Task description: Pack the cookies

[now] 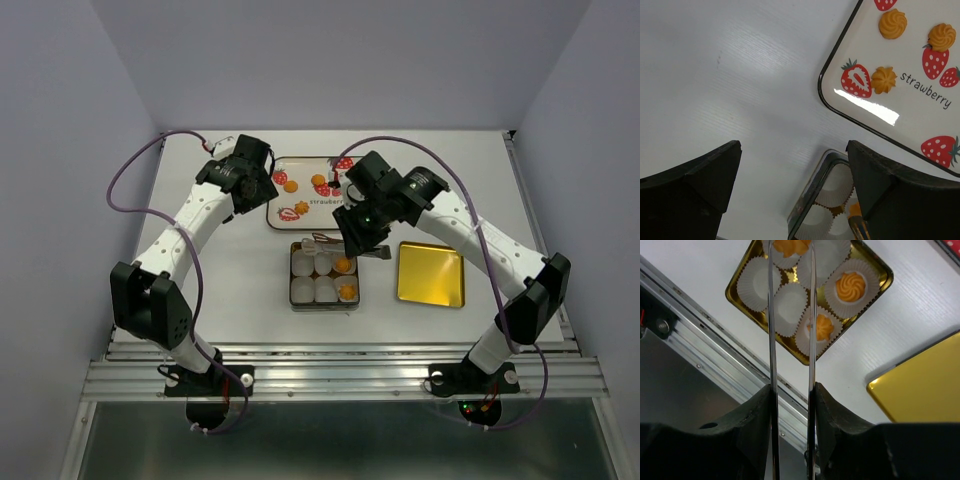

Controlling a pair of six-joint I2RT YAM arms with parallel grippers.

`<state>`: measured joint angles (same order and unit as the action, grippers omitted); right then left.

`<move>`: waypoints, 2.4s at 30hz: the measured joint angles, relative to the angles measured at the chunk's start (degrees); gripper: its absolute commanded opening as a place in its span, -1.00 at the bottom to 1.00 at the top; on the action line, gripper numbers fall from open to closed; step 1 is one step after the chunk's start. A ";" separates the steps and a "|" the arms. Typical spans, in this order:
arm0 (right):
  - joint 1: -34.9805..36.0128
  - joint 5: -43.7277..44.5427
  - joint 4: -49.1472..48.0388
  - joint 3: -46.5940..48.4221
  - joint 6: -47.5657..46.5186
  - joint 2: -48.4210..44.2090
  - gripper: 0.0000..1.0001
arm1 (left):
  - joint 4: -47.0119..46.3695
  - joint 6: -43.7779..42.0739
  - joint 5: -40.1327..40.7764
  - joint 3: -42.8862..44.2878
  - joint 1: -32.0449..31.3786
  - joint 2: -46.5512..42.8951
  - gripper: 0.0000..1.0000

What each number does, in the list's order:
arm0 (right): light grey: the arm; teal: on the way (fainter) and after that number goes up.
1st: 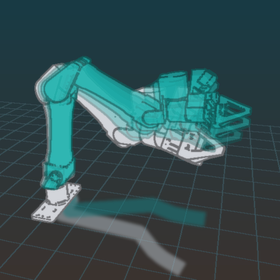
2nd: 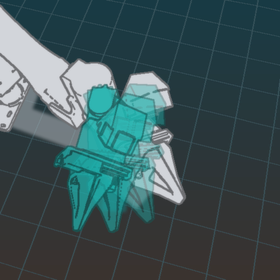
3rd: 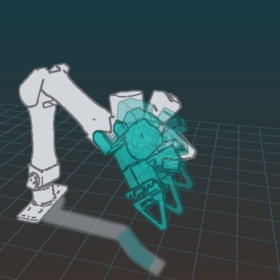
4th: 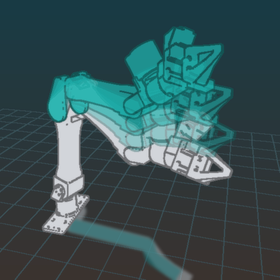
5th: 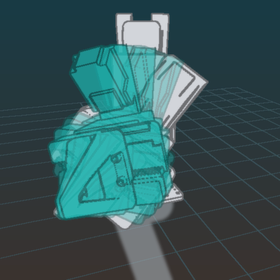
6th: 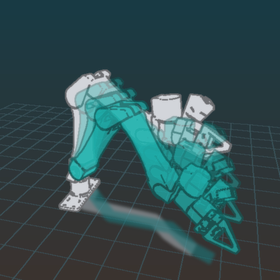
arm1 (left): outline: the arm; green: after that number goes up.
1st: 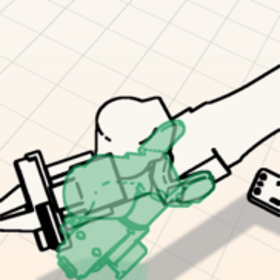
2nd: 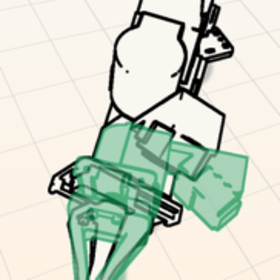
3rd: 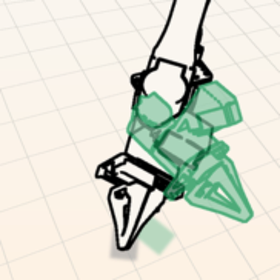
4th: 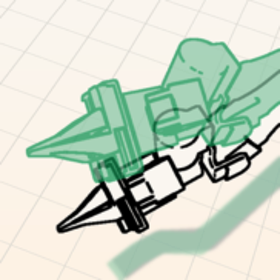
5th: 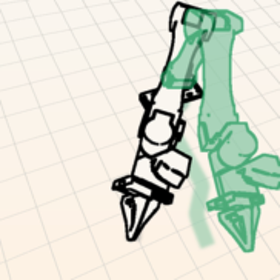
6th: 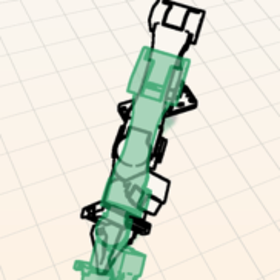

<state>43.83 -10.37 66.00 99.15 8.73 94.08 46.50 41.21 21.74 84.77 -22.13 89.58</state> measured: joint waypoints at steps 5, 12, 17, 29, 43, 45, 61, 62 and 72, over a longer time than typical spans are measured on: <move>0.50 -0.42 0.66 -3.26 -0.20 -0.79 -0.19 | -0.46 0.39 0.17 -0.57 0.00 -0.07 0.98; 0.90 -0.11 0.96 -6.23 -0.61 -1.79 -0.18 | -0.70 0.68 0.20 -1.92 0.00 -0.07 0.98; 1.27 1.29 0.61 -6.49 -0.96 -1.79 -0.17 | -1.38 0.87 0.39 -2.47 0.00 -0.13 0.98; 1.57 3.80 -2.25 -7.08 -1.09 -1.79 -0.14 | -1.53 1.27 0.61 -3.45 0.00 -0.15 0.98; 1.64 4.63 -4.13 -10.10 -1.22 -1.66 -0.12 | -2.14 1.27 0.79 -4.94 0.02 -0.31 0.98; 1.70 5.03 -4.46 -10.56 -1.27 -1.57 -0.12 | -2.16 1.27 0.79 -5.25 0.00 -0.35 0.98; 2.23 6.08 -6.45 -11.26 -1.25 -1.18 -0.09 | -2.62 1.09 0.85 -5.42 0.00 -0.44 0.98; 2.29 6.08 -6.56 -11.26 -1.25 -1.07 -0.09 | -2.62 1.05 0.87 -5.42 0.00 -0.44 0.98; 2.75 6.12 -6.56 -11.28 -1.25 -0.72 -0.03 | -2.99 0.59 1.03 -5.42 0.00 -0.44 0.98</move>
<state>46.59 -4.25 59.44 87.88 7.49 93.36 43.51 41.80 22.76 79.35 -22.13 89.14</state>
